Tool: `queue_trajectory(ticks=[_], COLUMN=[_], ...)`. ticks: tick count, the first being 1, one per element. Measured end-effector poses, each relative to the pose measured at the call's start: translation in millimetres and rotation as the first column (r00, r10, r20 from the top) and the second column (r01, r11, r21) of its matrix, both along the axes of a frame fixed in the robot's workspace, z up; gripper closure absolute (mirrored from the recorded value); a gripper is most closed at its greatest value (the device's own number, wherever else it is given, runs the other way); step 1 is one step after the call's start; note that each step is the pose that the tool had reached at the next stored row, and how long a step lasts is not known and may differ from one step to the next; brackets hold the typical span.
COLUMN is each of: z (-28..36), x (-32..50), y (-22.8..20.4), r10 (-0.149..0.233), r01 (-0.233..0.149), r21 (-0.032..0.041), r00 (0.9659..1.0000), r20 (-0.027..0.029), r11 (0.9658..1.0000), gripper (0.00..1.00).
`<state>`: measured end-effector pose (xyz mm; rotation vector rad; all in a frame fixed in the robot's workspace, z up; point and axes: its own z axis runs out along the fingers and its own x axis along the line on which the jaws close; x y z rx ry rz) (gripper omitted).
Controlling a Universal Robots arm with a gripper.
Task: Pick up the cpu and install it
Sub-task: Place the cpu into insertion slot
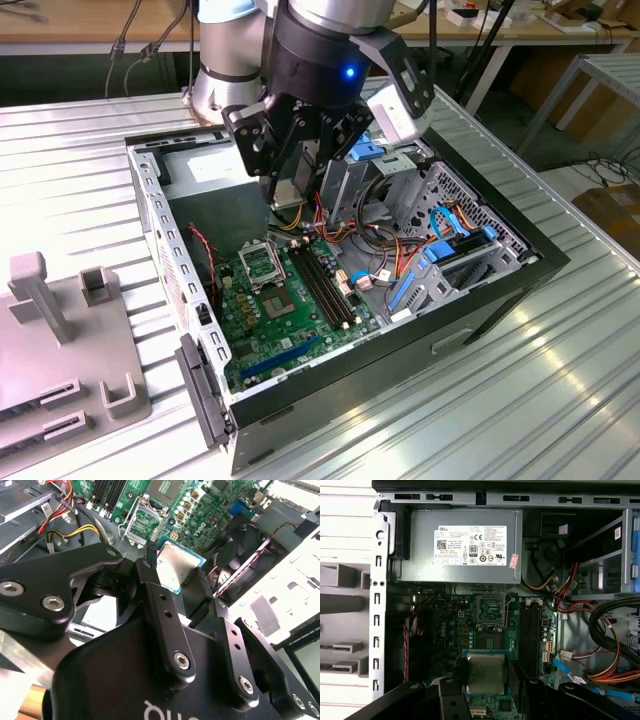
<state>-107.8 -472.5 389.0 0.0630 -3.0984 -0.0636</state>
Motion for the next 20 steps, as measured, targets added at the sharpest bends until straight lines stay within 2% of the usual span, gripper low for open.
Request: queue_trajectory(ticks=[20], z=[-3.2], x=[0.1], y=[-7.0], r10=[0.0], r01=[0.0], r21=[-0.0001], r00=[1.0], r20=[0.0], r11=[1.0], gripper=[0.55])
